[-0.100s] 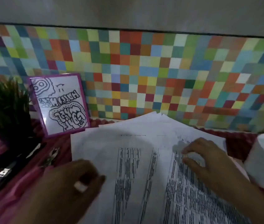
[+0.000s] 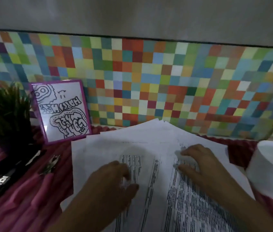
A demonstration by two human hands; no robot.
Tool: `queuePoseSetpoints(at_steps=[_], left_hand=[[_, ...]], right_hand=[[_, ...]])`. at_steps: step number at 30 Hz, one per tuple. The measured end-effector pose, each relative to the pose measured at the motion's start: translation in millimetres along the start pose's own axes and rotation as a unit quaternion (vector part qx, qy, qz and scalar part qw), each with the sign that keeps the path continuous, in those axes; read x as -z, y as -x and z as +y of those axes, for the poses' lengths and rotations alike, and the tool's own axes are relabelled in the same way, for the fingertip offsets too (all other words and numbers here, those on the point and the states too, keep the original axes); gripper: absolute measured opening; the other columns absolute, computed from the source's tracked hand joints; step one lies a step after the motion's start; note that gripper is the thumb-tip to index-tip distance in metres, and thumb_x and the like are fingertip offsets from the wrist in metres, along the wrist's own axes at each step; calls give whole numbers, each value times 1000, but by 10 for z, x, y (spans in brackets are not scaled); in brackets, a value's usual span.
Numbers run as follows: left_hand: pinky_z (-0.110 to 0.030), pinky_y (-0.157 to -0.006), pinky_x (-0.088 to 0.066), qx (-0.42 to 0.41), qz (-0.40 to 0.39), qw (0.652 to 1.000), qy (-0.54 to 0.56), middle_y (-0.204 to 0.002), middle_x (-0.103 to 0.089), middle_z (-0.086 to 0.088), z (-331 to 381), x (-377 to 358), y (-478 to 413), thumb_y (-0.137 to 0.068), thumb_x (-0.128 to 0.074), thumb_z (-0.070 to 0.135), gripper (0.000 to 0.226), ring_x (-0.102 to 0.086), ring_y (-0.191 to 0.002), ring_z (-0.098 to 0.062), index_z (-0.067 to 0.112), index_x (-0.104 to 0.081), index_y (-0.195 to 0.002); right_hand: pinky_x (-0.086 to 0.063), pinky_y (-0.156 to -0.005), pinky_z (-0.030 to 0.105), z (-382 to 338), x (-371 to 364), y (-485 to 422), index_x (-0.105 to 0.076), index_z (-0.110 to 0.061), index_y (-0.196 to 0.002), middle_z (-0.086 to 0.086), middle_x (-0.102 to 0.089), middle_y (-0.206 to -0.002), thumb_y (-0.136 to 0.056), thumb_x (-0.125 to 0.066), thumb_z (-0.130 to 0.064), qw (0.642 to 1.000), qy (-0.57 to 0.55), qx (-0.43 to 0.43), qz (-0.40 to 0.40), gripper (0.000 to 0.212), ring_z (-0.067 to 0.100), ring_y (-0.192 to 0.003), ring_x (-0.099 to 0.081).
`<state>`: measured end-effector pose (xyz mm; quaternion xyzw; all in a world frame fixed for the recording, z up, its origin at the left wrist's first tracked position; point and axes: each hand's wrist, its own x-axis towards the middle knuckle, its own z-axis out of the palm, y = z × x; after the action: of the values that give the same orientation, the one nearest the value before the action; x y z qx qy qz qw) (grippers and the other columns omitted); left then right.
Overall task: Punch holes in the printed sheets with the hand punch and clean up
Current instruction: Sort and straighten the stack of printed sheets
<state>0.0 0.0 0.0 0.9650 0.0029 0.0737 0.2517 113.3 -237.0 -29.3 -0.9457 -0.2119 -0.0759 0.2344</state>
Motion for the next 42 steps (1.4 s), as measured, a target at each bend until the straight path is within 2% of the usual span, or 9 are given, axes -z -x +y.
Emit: queuePoseSetpoints(at_steps=[5, 12, 15, 19, 21, 30, 33, 38, 42], left_hand=[[-32, -108, -32, 52, -28, 998, -4, -140, -40, -2, 292, -592, -270, -91, -52, 55, 63, -34, -127, -20, 14, -37, -137], [-33, -115, -27, 122, 1, 988, 96, -151, -23, 0, 416, -740, -406, -83, -72, 43, 92, -26, -141, -22, 17, -12, -148], [-26, -105, -38, 121, 11, 983, 141, -139, -36, 2, 364, -741, -425, -78, -77, 40, 83, -41, -129, -16, 18, -27, -141], [-24, -98, -41, 87, 25, 988, 128, -127, -51, 5, 308, -789, -397, -80, -72, 47, 66, -47, -115, -13, 21, -46, -134], [-25, -103, -36, 70, 43, 987, 137, -137, -49, 6, 307, -845, -402, -81, -70, 50, 68, -44, -123, -12, 23, -45, -137], [-22, -82, -44, 16, 128, 969, 210, -109, -64, 2, 254, -895, -428, -85, -67, 39, 38, -58, -100, -15, 16, -63, -115], [-27, -95, -39, 36, 234, 949, 210, -126, -53, -2, 186, -835, -441, -87, -67, 37, 52, -47, -115, -15, 12, -53, -130], [-22, -107, -28, 44, 115, 948, 294, -136, -52, 0, 69, -688, -510, -97, -56, 33, 51, -45, -133, -20, 9, -47, -140], [-28, -72, -54, 10, 151, 917, 370, -85, -75, 2, -23, -672, -580, -90, -66, 33, 26, -71, -82, -13, 9, -74, -93]], right_hand=[[-16, -116, 48, 91, -142, -10, -22, -30, -150, -5, -30, -153, -85, -37, -75, 988, 96, -94, -80, 81, 19, -142, -24], [-25, -113, 46, 90, -268, 3, -29, -30, -148, -4, -39, -147, -81, -43, -77, 993, 71, -97, -18, 83, 22, -135, -34], [-33, -103, 41, 170, -265, -33, -41, -24, -143, 1, -45, -129, -82, -64, -60, 995, 30, -89, 41, 75, 24, -121, -37], [-37, -79, 33, 198, -207, -20, -68, -26, -88, -7, -53, -90, -88, -63, -22, 982, -38, -27, 182, 6, 22, -92, -50], [-42, -74, 34, 210, -196, 2, -67, -24, -72, -8, -57, -77, -84, -69, -11, 974, -65, -12, 218, 18, 18, -80, -55], [-51, -65, 38, 110, -130, 126, -63, -20, -68, -10, -64, -66, -82, -71, -1, 945, -186, -27, 270, 25, 7, -64, -60], [-51, -61, 37, 86, -94, 174, -62, -19, -70, -6, -62, -60, -85, -67, 1, 939, -214, -12, 270, 25, 11, -57, -60], [-45, -66, 21, -24, -50, 193, -64, -13, -72, -6, -64, -72, -85, -66, 4, 934, -229, 28, 274, 21, 8, -69, -59], [-45, -92, 33, 19, -6, 126, -70, -19, -86, -7, -70, -96, -89, -61, -17, 935, -200, 69, 283, 10, 12, -96, -61]])
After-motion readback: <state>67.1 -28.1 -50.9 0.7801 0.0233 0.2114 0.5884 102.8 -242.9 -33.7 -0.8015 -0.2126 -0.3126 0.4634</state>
